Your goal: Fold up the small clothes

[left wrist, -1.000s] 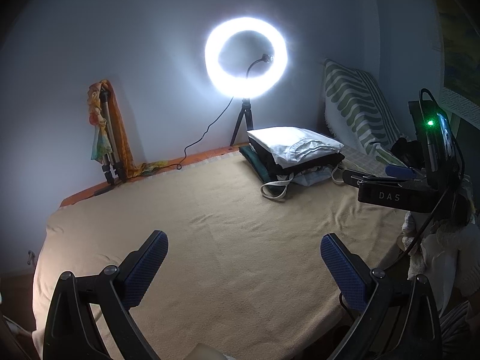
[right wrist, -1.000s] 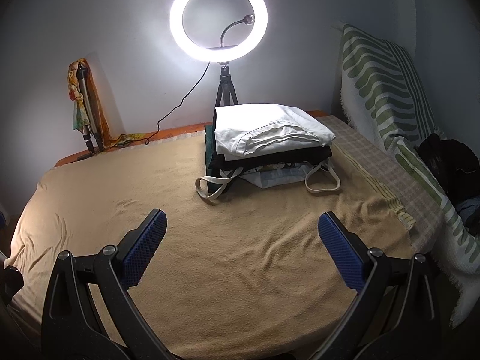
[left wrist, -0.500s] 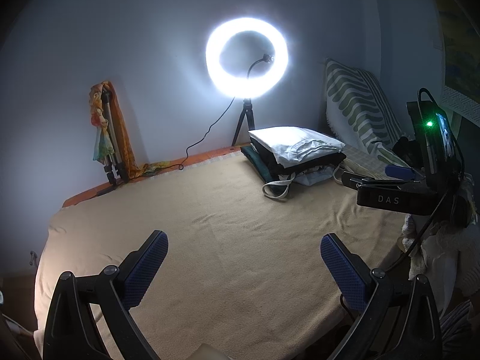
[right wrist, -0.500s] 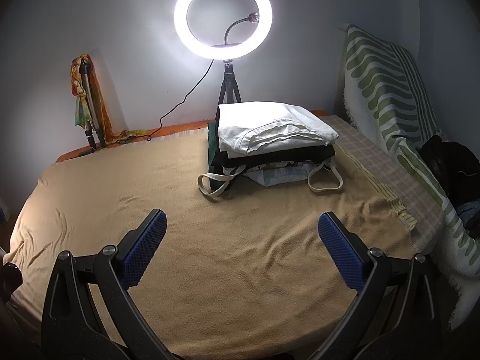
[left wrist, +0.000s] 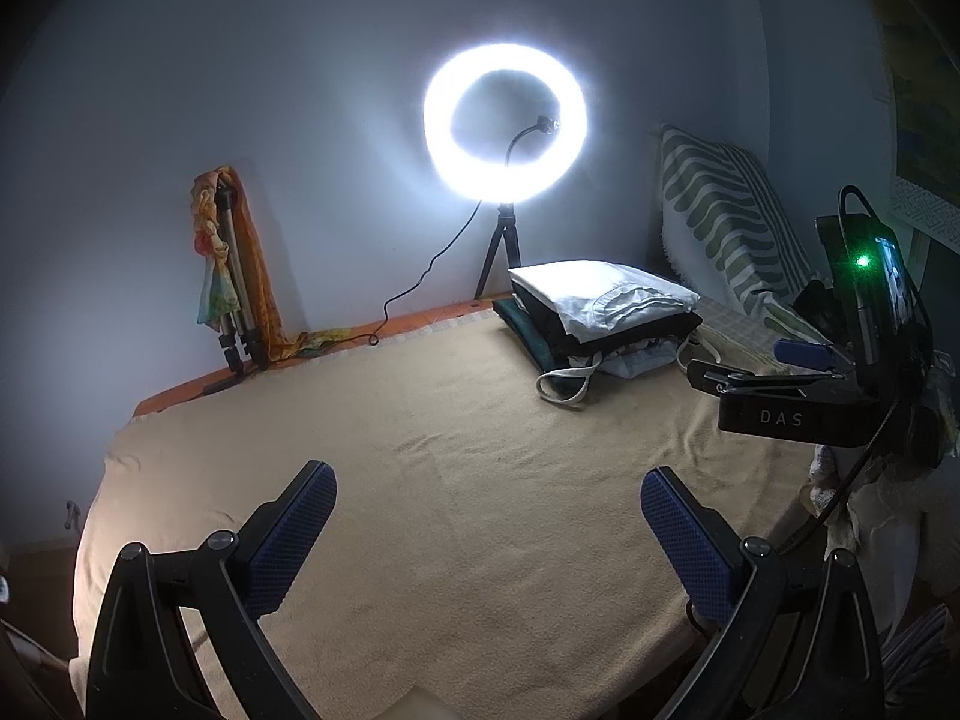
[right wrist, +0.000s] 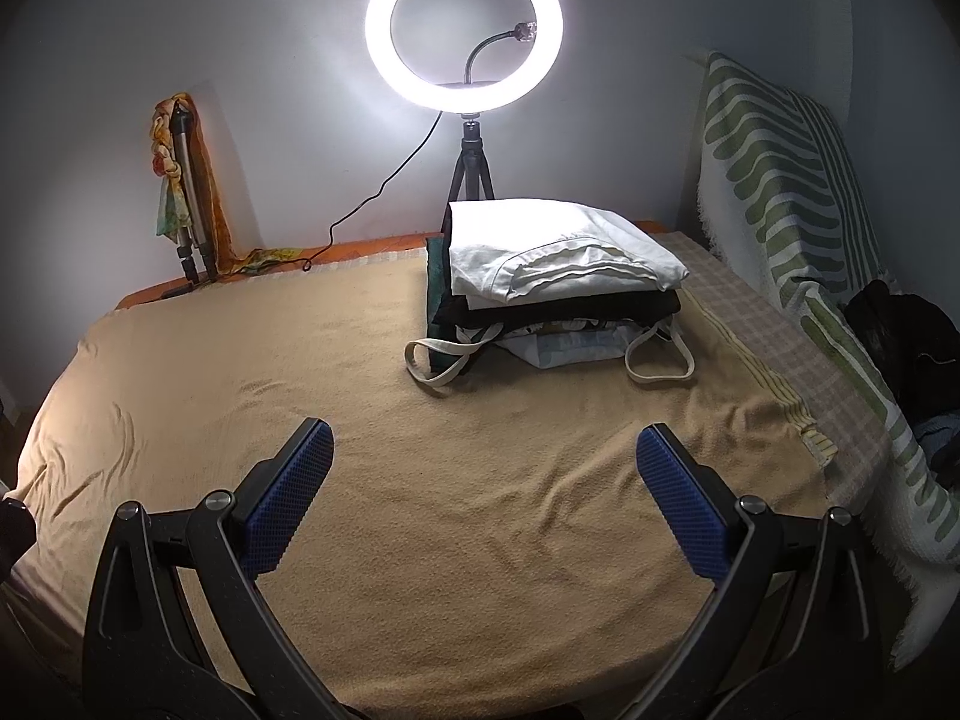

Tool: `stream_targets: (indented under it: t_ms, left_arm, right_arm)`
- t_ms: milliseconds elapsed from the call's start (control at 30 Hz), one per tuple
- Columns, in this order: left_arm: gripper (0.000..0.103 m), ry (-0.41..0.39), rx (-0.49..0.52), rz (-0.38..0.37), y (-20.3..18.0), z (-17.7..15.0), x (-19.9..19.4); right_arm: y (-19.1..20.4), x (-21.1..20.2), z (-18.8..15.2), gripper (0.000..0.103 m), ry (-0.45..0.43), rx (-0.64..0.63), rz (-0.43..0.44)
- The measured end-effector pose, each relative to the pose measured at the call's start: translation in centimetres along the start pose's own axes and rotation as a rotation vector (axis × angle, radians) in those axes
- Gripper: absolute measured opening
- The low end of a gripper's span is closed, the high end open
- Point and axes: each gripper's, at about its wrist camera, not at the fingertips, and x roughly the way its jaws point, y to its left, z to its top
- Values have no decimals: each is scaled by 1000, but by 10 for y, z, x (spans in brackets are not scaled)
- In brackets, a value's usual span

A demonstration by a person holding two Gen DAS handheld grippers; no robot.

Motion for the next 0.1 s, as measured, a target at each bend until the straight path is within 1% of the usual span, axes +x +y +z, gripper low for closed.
stream_targets:
  t_ms: [100]
  left_arm:
    - [103,0,1,3,1,-1,0]
  right_arm:
    - [1,0,0,103,1,-1,0]
